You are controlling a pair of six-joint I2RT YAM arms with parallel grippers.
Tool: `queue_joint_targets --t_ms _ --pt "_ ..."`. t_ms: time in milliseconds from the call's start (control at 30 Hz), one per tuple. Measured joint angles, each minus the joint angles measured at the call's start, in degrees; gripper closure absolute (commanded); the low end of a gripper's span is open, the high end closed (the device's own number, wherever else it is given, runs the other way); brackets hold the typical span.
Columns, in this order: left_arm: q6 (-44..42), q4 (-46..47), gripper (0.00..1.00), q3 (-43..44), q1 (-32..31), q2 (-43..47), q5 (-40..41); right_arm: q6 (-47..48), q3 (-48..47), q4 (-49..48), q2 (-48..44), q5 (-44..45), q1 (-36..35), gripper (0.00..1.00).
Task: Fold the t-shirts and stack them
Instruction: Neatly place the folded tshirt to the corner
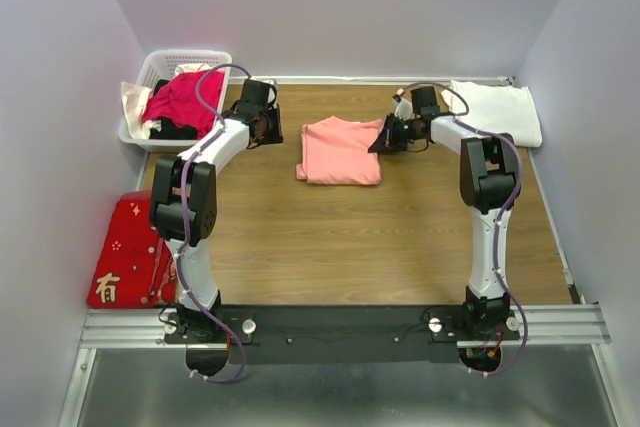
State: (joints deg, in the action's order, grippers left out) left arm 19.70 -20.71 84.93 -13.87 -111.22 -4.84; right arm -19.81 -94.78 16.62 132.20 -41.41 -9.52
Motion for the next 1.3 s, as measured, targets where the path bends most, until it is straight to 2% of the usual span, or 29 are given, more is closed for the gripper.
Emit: queue_joint_targets --t_ms 167,400,700,933,1300 --pt "0.0 0.0 0.68 0.0 0.0 0.0 0.0 3.0 -3.8 5.8 -2.4 10.1 -0.4 0.99" --pt "-0.1 0.0 0.68 0.0 0.0 0.0 0.0 8.1 -15.1 13.0 -3.6 23.6 1.6 0.99" --pt "-0.2 -0.7 0.69 0.9 0.0 0.0 -0.6 12.7 -28.0 18.6 -2.4 37.9 9.0 0.99" --pt "-0.2 -1.0 0.69 1.6 0.0 0.0 -1.1 13.4 -42.1 19.4 6.7 43.4 15.9 0.99" --pt "-0.2 -1.3 0.69 1.2 0.0 -0.4 -1.3 11.8 -44.1 19.6 11.4 47.6 22.9 0.99"
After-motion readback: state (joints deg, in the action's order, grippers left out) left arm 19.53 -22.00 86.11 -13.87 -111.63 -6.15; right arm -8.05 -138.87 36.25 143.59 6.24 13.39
